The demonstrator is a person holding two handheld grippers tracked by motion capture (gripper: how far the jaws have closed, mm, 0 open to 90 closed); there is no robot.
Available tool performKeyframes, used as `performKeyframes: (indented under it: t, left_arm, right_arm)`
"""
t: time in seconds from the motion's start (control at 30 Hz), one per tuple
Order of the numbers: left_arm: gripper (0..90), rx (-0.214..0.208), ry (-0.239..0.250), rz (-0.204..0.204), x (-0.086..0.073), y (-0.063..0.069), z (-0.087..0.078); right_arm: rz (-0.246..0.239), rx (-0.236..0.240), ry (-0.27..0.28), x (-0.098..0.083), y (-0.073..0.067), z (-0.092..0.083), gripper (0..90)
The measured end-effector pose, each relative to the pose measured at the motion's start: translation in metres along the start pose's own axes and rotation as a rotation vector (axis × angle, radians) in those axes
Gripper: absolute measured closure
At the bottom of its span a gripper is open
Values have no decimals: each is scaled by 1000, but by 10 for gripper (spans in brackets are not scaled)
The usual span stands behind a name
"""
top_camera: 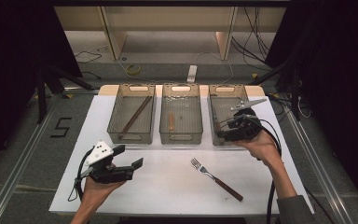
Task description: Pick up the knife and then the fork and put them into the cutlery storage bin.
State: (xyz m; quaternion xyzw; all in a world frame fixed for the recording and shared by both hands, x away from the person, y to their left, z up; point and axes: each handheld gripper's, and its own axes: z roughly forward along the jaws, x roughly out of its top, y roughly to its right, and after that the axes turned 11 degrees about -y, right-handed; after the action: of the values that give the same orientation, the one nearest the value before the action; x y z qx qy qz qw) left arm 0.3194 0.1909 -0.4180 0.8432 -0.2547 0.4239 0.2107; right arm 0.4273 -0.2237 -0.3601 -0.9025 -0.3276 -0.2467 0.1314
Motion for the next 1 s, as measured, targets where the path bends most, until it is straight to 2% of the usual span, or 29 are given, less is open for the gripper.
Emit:
performKeyframes:
  t: [0.13, 0.5, 1.0]
  left_arm:
    - [148, -2, 1, 3, 0, 1, 0]
    - [148, -4, -1, 7, 0, 1, 0]
    - [148, -4, -1, 7, 0, 1, 0]
  right_arm:
    - [-44, -1, -26, -6, -12, -2, 313]
    - [-107, 14, -81, -12, -30, 1, 301]
    - [-176, 19, -227, -28, -49, 16, 263]
